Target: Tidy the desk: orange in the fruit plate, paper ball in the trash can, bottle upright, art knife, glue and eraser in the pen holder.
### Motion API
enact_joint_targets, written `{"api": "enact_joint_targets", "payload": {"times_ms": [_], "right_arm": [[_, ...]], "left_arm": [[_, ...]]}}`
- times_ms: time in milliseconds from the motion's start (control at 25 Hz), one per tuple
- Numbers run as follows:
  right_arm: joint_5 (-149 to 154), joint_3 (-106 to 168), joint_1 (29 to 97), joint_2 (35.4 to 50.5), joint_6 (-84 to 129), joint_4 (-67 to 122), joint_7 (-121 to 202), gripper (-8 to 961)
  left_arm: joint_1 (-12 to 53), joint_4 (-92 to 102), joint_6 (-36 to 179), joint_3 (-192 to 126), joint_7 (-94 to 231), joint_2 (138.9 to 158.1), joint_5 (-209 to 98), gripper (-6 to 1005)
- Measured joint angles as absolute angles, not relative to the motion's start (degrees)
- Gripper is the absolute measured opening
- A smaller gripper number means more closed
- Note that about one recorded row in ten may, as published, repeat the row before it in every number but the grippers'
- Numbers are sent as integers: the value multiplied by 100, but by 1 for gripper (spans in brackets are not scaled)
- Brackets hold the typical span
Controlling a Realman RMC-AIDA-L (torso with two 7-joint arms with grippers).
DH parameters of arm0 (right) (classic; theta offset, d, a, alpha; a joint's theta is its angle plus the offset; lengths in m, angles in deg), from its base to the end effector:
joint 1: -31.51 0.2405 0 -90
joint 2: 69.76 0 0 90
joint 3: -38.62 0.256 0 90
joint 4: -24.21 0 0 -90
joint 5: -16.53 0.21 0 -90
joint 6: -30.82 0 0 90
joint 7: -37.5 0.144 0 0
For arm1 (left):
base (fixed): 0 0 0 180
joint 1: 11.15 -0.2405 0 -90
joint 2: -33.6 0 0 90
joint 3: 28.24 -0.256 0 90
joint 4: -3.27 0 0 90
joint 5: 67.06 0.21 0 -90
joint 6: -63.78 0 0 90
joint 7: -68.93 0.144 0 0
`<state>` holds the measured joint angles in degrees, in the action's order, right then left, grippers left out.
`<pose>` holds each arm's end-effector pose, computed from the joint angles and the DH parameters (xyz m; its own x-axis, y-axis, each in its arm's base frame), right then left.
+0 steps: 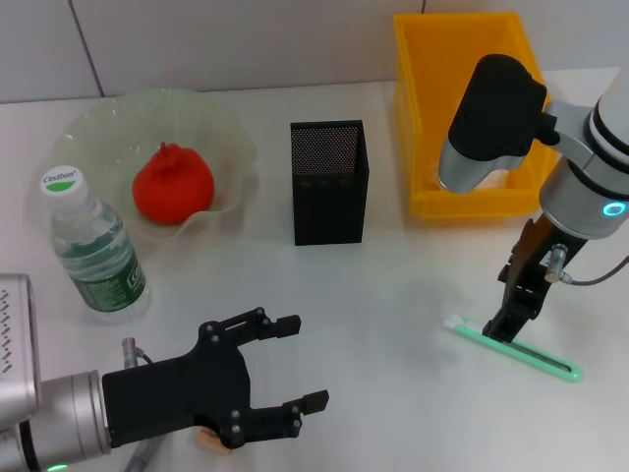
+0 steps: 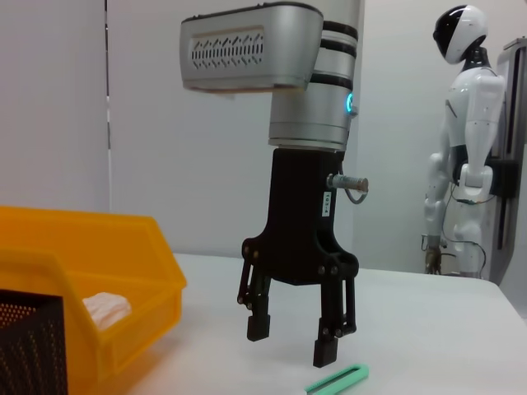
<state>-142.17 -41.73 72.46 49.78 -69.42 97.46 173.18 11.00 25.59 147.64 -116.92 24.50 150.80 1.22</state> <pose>0.1808 0.3491 0.0018 0.7006 -0.4777 0.5301 -0.3419 -0.8768 -0.3382 -0.2592 0.2541 -0.0781 0.8036 0.0547 0.5926 0.1627 -0.9780 -0.1303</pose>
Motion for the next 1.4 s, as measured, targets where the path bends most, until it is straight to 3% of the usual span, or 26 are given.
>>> {"api": "enact_joint_targets", "payload": {"times_ms": [1400], "right_arm": [[-14145,-4707,7238,4986,-6515,9471,17545,755]], "left_arm": [[1100,2559,14711,-11639,2448,15085,255,816]]}}
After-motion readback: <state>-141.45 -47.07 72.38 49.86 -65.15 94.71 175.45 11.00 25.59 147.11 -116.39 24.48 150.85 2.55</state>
